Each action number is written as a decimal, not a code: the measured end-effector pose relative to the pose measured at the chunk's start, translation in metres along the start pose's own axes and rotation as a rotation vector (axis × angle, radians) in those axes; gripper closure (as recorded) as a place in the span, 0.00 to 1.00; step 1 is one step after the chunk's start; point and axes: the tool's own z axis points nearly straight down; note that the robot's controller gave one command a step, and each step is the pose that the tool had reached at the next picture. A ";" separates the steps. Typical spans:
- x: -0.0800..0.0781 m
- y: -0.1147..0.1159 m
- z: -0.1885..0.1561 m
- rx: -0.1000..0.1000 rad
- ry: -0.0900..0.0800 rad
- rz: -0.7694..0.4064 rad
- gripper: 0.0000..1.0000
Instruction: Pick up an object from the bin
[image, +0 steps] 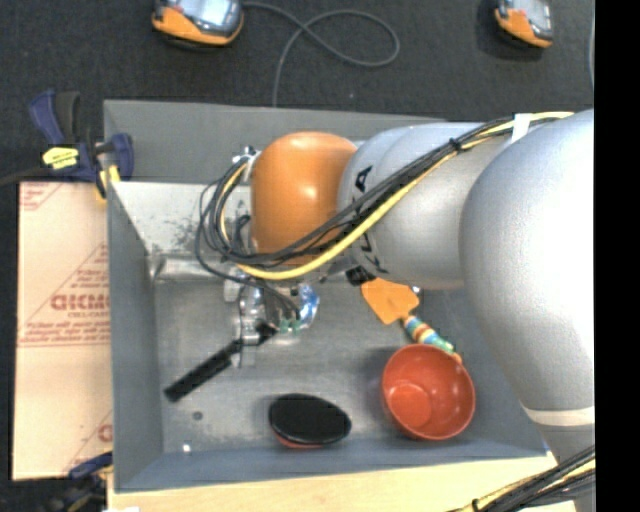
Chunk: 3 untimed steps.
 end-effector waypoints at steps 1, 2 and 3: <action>-0.002 -0.001 -0.005 -0.001 -0.008 0.003 0.00; 0.038 -0.017 0.016 -0.001 -0.009 -0.100 0.00; 0.062 -0.031 0.031 -0.003 -0.011 0.010 0.00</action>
Offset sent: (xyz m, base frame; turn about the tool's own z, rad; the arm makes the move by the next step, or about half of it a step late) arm -0.0865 -0.0379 -0.0411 -0.2183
